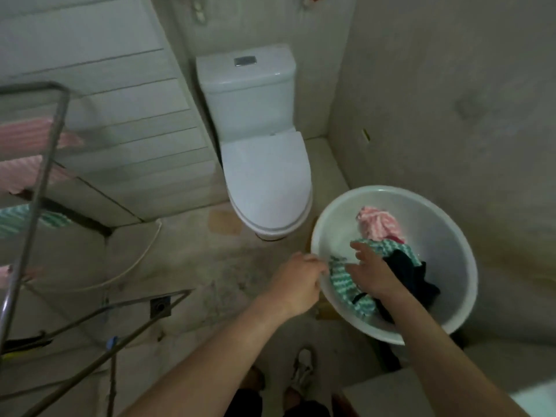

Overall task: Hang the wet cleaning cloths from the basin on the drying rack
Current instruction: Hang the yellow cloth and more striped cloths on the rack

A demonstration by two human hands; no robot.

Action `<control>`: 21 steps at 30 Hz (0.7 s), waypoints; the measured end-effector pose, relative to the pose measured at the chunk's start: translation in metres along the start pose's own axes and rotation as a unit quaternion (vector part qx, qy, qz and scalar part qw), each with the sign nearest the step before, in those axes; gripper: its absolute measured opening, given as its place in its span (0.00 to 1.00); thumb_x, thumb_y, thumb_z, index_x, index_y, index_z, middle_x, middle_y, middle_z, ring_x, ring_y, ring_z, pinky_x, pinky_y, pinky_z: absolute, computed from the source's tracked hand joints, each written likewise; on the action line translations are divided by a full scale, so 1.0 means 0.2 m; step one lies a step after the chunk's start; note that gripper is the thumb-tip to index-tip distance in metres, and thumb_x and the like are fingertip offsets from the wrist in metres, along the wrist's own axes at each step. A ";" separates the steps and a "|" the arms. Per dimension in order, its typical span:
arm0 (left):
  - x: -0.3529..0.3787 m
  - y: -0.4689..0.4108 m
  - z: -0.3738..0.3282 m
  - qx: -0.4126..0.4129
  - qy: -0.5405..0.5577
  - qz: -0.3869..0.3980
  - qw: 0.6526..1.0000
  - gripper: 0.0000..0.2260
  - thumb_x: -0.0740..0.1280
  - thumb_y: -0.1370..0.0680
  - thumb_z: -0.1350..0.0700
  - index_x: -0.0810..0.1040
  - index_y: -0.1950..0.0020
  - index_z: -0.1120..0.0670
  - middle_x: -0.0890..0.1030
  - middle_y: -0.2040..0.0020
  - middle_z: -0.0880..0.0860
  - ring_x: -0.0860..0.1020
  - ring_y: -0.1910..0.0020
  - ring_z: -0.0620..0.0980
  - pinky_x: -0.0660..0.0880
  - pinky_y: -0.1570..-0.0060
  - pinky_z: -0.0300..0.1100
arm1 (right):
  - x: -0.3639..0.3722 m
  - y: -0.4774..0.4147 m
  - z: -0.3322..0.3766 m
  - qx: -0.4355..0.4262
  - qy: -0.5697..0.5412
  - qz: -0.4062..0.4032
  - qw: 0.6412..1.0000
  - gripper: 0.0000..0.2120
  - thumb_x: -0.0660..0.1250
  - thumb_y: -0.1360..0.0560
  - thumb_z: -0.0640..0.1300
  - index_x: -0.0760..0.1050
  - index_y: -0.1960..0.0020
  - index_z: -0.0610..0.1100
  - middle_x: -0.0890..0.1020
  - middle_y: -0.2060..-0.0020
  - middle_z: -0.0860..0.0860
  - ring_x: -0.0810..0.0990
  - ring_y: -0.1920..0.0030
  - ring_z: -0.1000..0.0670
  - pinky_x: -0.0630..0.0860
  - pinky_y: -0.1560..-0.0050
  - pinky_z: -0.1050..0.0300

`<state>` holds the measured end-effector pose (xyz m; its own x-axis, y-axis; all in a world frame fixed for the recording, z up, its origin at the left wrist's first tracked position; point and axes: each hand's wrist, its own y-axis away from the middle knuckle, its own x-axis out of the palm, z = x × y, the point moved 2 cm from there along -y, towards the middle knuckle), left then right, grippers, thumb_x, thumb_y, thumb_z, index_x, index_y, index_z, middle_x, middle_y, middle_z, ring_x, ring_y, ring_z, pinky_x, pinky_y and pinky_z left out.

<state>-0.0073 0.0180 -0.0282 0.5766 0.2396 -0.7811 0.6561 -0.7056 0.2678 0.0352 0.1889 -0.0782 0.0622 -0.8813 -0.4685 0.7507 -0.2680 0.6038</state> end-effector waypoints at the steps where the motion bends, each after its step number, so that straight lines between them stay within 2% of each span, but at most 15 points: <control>1: 0.05 -0.04 -0.01 0.009 -0.023 0.013 1.000 0.15 0.60 0.24 0.63 0.80 0.42 0.52 0.79 0.41 0.51 0.72 0.41 0.53 0.72 0.40 0.49 | 0.00 0.00 -0.07 0.012 0.019 0.028 0.999 0.27 0.62 0.21 0.42 0.57 0.24 0.47 0.65 0.27 0.42 0.70 0.31 0.42 0.70 0.39 0.51; 4: 0.19 -0.16 -0.09 0.027 -0.136 0.065 0.988 0.12 0.62 0.26 0.61 0.80 0.47 0.52 0.80 0.47 0.51 0.72 0.44 0.54 0.73 0.47 0.51 | 0.01 -0.04 -0.27 0.009 0.110 0.065 0.992 0.30 0.60 0.20 0.40 0.50 0.22 0.46 0.61 0.24 0.45 0.63 0.26 0.44 0.65 0.34 0.54; 5: 0.23 -0.19 -0.12 0.027 -0.168 0.090 0.981 0.11 0.63 0.27 0.61 0.80 0.47 0.53 0.80 0.47 0.51 0.72 0.44 0.54 0.72 0.47 0.51 | 0.01 -0.04 -0.32 0.016 0.132 0.066 0.989 0.31 0.60 0.21 0.39 0.50 0.22 0.48 0.62 0.25 0.46 0.64 0.27 0.45 0.65 0.34 0.53; 7: 0.30 -0.26 -0.15 0.020 -0.191 0.139 0.971 0.10 0.63 0.27 0.62 0.79 0.49 0.55 0.79 0.48 0.54 0.72 0.45 0.55 0.70 0.45 0.50 | 0.03 -0.06 -0.40 0.016 0.189 0.033 0.981 0.29 0.62 0.23 0.38 0.58 0.25 0.49 0.70 0.33 0.44 0.72 0.35 0.42 0.72 0.44 0.51; 9: 0.37 -0.33 -0.17 0.000 -0.151 0.160 0.976 0.10 0.61 0.26 0.64 0.78 0.47 0.59 0.78 0.46 0.58 0.73 0.46 0.57 0.71 0.46 0.48 | 0.03 -0.08 -0.43 0.014 0.236 -0.015 0.972 0.15 0.61 0.23 0.39 0.72 0.37 0.48 0.77 0.49 0.44 0.78 0.50 0.43 0.73 0.59 0.53; 10: 0.39 -0.36 -0.17 -0.028 -0.110 0.158 0.981 0.11 0.61 0.25 0.64 0.77 0.44 0.60 0.76 0.43 0.60 0.74 0.44 0.58 0.72 0.46 0.48 | 0.02 -0.09 -0.42 0.021 0.232 -0.032 0.972 0.07 0.61 0.22 0.41 0.77 0.50 0.47 0.78 0.58 0.45 0.79 0.58 0.45 0.71 0.64 0.55; 11: 0.41 -0.41 -0.17 -0.060 -0.072 0.154 0.984 0.14 0.60 0.24 0.63 0.74 0.39 0.59 0.74 0.39 0.60 0.74 0.42 0.59 0.73 0.44 0.50 | 0.00 -0.09 -0.41 0.031 0.203 -0.043 0.978 0.11 0.61 0.21 0.44 0.76 0.61 0.46 0.76 0.67 0.47 0.76 0.66 0.48 0.68 0.68 0.56; 12: 0.44 -0.46 -0.18 -0.087 -0.045 0.153 0.983 0.18 0.60 0.24 0.63 0.69 0.34 0.59 0.71 0.35 0.60 0.73 0.40 0.60 0.72 0.42 0.51 | -0.03 -0.10 -0.43 0.035 0.147 -0.054 0.987 0.17 0.63 0.21 0.47 0.72 0.69 0.46 0.72 0.73 0.49 0.71 0.72 0.51 0.64 0.71 0.56; 13: 0.45 -0.48 -0.16 -0.115 -0.031 0.157 0.980 0.21 0.60 0.23 0.63 0.65 0.30 0.59 0.68 0.32 0.60 0.72 0.37 0.60 0.72 0.40 0.51 | -0.06 -0.08 -0.40 0.032 0.089 -0.061 0.994 0.21 0.64 0.22 0.48 0.68 0.73 0.47 0.68 0.77 0.51 0.67 0.75 0.53 0.62 0.71 0.56; 14: 0.47 -0.51 -0.15 -0.134 -0.027 0.168 0.976 0.23 0.60 0.23 0.63 0.61 0.28 0.59 0.66 0.30 0.59 0.71 0.36 0.61 0.71 0.39 0.51 | -0.11 -0.06 -0.38 0.017 0.043 -0.078 0.996 0.23 0.65 0.22 0.48 0.68 0.74 0.48 0.68 0.78 0.52 0.67 0.75 0.54 0.63 0.71 0.55; 15: 0.48 -0.54 -0.15 -0.147 -0.030 0.177 0.973 0.24 0.61 0.23 0.64 0.60 0.27 0.59 0.67 0.30 0.59 0.71 0.36 0.61 0.72 0.40 0.50 | -0.16 -0.04 -0.37 -0.004 0.033 -0.091 0.995 0.21 0.64 0.21 0.49 0.72 0.73 0.48 0.71 0.77 0.52 0.70 0.74 0.53 0.67 0.69 0.54; 17: 0.50 -0.58 -0.14 -0.137 -0.082 0.180 0.971 0.19 0.62 0.24 0.65 0.68 0.32 0.59 0.74 0.36 0.60 0.76 0.41 0.59 0.74 0.47 0.47 | -0.26 0.01 -0.33 -0.081 0.080 -0.161 0.980 0.14 0.65 0.22 0.48 0.81 0.62 0.45 0.77 0.68 0.50 0.76 0.66 0.49 0.73 0.62 0.52; 19: 0.48 -0.58 -0.14 -0.111 -0.158 0.168 0.967 0.11 0.63 0.24 0.63 0.77 0.43 0.58 0.80 0.45 0.57 0.78 0.46 0.58 0.73 0.52 0.46 | -0.34 0.05 -0.27 -0.176 0.089 -0.251 0.948 0.09 0.67 0.23 0.45 0.81 0.59 0.43 0.78 0.64 0.52 0.77 0.61 0.48 0.72 0.58 0.54; 20: 0.47 -0.58 -0.14 -0.102 -0.184 0.159 0.965 0.09 0.62 0.23 0.62 0.79 0.46 0.58 0.81 0.48 0.57 0.79 0.47 0.58 0.73 0.52 0.46 | -0.37 0.06 -0.25 -0.193 0.057 -0.275 0.940 0.10 0.67 0.23 0.45 0.80 0.59 0.41 0.80 0.64 0.50 0.78 0.60 0.47 0.73 0.57 0.53; 21: 0.47 -0.58 -0.14 -0.090 -0.200 0.148 0.964 0.08 0.62 0.23 0.62 0.80 0.48 0.58 0.81 0.49 0.57 0.79 0.48 0.58 0.74 0.51 0.47 | -0.40 0.06 -0.24 -0.170 -0.023 -0.281 0.944 0.12 0.67 0.23 0.47 0.80 0.59 0.39 0.81 0.64 0.46 0.79 0.60 0.44 0.76 0.57 0.49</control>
<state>-0.0154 0.1411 -0.1170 0.5410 -0.2559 -0.8011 0.5863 -0.5682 0.5774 0.0701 0.2751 -0.0636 -0.4309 -0.6557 -0.6200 0.8254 -0.5641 0.0229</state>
